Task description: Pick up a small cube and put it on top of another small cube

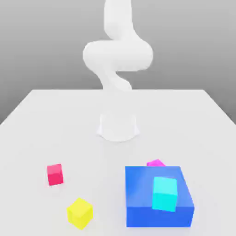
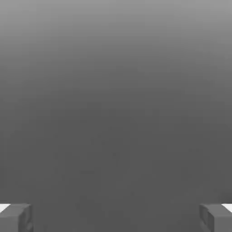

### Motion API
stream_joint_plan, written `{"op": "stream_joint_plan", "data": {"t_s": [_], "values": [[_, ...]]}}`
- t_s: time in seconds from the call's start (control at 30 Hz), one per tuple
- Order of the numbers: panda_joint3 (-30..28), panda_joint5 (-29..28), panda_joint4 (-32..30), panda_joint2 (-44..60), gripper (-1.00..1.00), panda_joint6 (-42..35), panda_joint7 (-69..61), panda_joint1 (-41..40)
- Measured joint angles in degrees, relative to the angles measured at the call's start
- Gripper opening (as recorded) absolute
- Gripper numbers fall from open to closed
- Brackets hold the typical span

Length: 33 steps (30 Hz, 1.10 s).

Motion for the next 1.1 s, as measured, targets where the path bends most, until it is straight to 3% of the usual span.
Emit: {"op": "stream_joint_plan", "data": {"t_s": [0.53, 0.8, 0.97, 1.0, 1.1], "values": [[-0.52, -2.21, -8.36, 33.60, 0.00, 15.30, 13.67, -7.11], [-1.58, 0.20, -12.50, 50.17, 0.00, 22.89, 17.92, -9.48], [-1.31, 1.22, -11.44, 60.54, 0.00, 30.39, 17.98, -9.98], [-1.19, 1.31, -11.05, 62.61, -1.00, 32.02, 17.91, -10.08], [-1.19, 1.28, -11.05, 62.61, -1.00, 32.04, 17.94, -10.08]]}}
